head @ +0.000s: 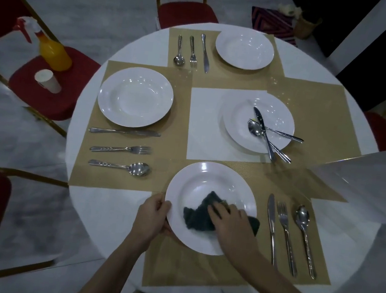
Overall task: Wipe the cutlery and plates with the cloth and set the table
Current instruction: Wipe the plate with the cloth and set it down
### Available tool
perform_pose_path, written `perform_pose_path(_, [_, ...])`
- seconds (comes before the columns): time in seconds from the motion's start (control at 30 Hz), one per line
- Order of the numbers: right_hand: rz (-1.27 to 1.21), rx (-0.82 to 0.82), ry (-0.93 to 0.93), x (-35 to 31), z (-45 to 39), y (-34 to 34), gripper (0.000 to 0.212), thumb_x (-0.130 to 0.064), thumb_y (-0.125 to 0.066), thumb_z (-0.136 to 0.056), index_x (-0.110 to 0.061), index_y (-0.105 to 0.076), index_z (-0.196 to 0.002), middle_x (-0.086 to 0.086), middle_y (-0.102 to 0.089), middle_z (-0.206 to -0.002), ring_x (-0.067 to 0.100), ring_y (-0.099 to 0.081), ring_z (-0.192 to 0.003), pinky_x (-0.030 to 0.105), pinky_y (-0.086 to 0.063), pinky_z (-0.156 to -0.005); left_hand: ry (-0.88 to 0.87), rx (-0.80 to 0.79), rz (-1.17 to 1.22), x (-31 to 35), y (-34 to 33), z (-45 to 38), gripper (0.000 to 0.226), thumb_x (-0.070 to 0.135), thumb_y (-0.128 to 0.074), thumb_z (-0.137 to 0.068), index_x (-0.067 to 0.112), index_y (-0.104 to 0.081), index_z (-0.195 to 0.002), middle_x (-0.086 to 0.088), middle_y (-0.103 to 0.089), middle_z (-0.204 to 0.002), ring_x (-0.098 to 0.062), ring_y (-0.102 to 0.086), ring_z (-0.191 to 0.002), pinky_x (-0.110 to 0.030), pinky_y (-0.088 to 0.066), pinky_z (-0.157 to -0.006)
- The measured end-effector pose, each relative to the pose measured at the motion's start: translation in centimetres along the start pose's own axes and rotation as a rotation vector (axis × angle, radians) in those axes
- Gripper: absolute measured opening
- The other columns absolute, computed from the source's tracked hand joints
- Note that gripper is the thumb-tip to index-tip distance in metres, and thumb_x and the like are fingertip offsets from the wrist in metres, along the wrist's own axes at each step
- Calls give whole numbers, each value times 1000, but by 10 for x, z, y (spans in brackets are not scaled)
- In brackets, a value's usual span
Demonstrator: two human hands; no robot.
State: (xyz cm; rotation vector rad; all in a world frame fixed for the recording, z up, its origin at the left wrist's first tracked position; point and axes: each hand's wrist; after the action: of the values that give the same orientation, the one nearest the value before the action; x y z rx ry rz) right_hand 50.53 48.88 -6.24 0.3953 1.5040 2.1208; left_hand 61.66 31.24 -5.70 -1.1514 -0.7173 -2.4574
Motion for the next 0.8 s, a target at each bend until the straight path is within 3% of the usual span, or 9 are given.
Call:
perform_pose_path(0.1, [-94, -64, 117, -34, 1, -3, 63, -9, -47, -96, -14, -20, -152, 9, -23, -158, 31, -34, -133, 44, -28, -109, 10, -13, -42, -4, -5, 5, 22, 15, -46, -98, 10, -55, -78, -15, -65, -80, -33, -67, -73, -47, -60, -61])
perform_pose_path(0.2, [-75, -90, 250, -48, -11, -11, 66, -9, -47, -96, -13, -15, -153, 11, -20, -159, 34, -34, -133, 46, -28, -111, 17, -11, -78, -13, -5, 9, 26, 15, -43, -101, 13, -49, -76, -10, -60, -79, -29, -65, -77, -47, -60, -63])
perform_pose_path(0.33, [69, -2, 246, -30, -28, -13, 60, -14, -46, -98, -9, -20, -152, 13, -22, -159, 35, -37, -133, 47, -36, -103, -44, -71, -158, -21, -4, 11, 22, 21, -42, -102, 16, -51, -82, -4, -62, -77, -13, -67, -58, -23, -55, -48])
perform_pose_path(0.43, [182, -29, 211, -20, -37, -14, 65, -13, -52, -95, -6, -19, -151, 16, -21, -158, 37, -33, -136, 48, -38, -101, -78, -67, -169, -25, -9, 13, 16, 20, -43, -101, 19, -54, -89, 3, -63, -77, 1, -66, -61, -12, -49, -46])
perform_pose_path(0.5, [225, 10, 138, -9, -40, -7, 66, -16, -56, -93, -6, -25, -150, 14, -28, -156, 34, -38, -134, 46, -41, -100, -96, -51, -175, -26, -9, 14, 16, 19, -44, -101, 21, -55, -89, 4, -63, -78, -8, -67, -65, -20, -55, -52])
perform_pose_path(0.63, [266, 67, 10, 22, -32, 9, 55, -22, -75, -79, -13, -59, -130, 6, -58, -136, 26, -63, -106, 40, -52, -83, -74, -22, -119, -25, -7, 14, 23, 21, -46, -100, 16, -54, -80, -8, -64, -80, -28, -68, -74, -48, -59, -69])
perform_pose_path(0.8, [254, 43, -25, 35, 2, 7, 54, -24, -82, -71, -12, -66, -120, 6, -67, -121, 24, -65, -99, 38, -54, -79, -47, -3, -96, -25, -8, 17, 23, 22, -46, -100, 12, -54, -81, -12, -64, -84, -32, -67, -78, -52, -58, -73])
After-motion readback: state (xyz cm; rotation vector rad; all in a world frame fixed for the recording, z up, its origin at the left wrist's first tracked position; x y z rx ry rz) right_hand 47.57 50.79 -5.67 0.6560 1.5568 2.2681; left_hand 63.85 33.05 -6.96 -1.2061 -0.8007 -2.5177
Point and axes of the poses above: each hand's wrist, its own z-axis away from the middle knuckle, its own y-axis out of the back of the hand, x = y × z
